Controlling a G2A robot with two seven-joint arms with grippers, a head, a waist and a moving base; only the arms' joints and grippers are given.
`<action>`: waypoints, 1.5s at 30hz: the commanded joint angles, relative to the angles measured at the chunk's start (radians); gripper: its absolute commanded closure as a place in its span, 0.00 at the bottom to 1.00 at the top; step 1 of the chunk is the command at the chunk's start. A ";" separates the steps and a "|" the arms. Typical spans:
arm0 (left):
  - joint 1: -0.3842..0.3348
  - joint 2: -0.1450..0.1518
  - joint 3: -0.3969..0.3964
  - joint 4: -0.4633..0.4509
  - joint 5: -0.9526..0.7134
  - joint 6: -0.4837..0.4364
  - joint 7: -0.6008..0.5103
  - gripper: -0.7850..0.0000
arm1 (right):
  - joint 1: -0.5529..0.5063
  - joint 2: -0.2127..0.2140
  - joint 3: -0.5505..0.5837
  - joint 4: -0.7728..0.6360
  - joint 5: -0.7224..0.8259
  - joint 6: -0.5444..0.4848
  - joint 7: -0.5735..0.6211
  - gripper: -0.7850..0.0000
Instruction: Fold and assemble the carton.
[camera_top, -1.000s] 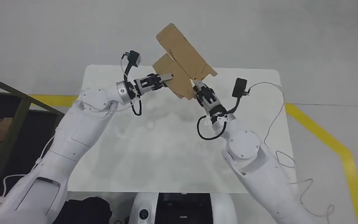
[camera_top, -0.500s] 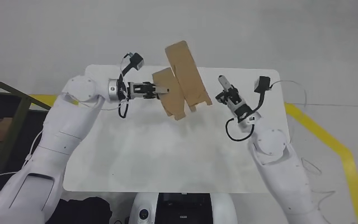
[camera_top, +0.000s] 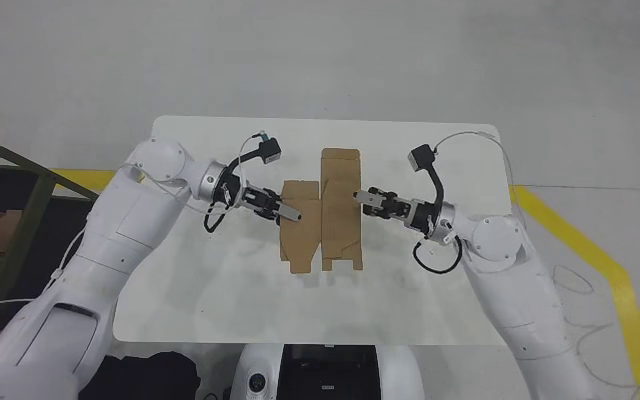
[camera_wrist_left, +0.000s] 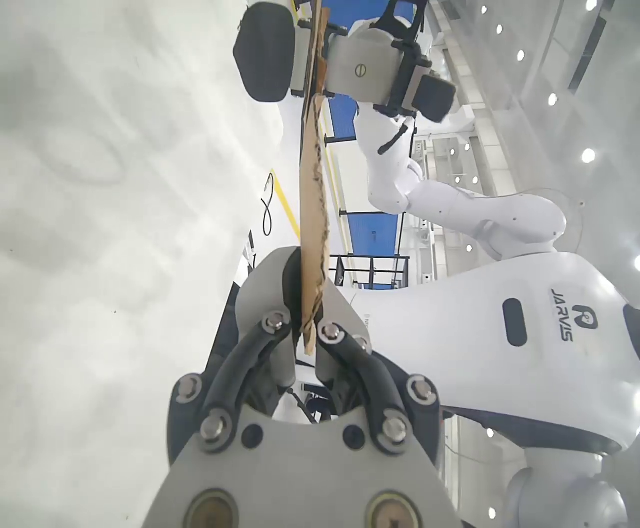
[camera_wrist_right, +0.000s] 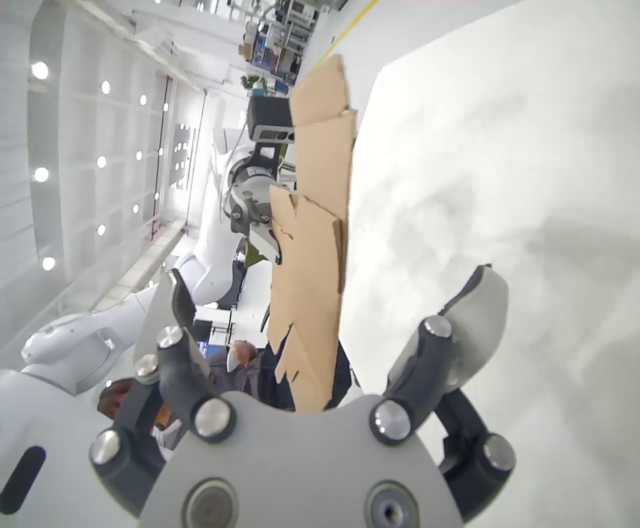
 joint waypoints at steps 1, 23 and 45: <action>-0.008 0.006 0.008 0.006 -0.022 -0.004 0.000 1.00 | 0.000 0.000 0.001 0.002 0.001 -0.001 -0.003 0.00; 0.017 0.008 0.017 -0.032 0.021 0.065 0.010 1.00 | 0.083 -0.005 -0.062 0.160 0.084 -0.121 0.131 0.00; 0.015 0.007 0.006 -0.028 0.010 0.066 0.000 1.00 | 0.148 -0.014 -0.123 0.278 0.175 -0.195 0.172 1.00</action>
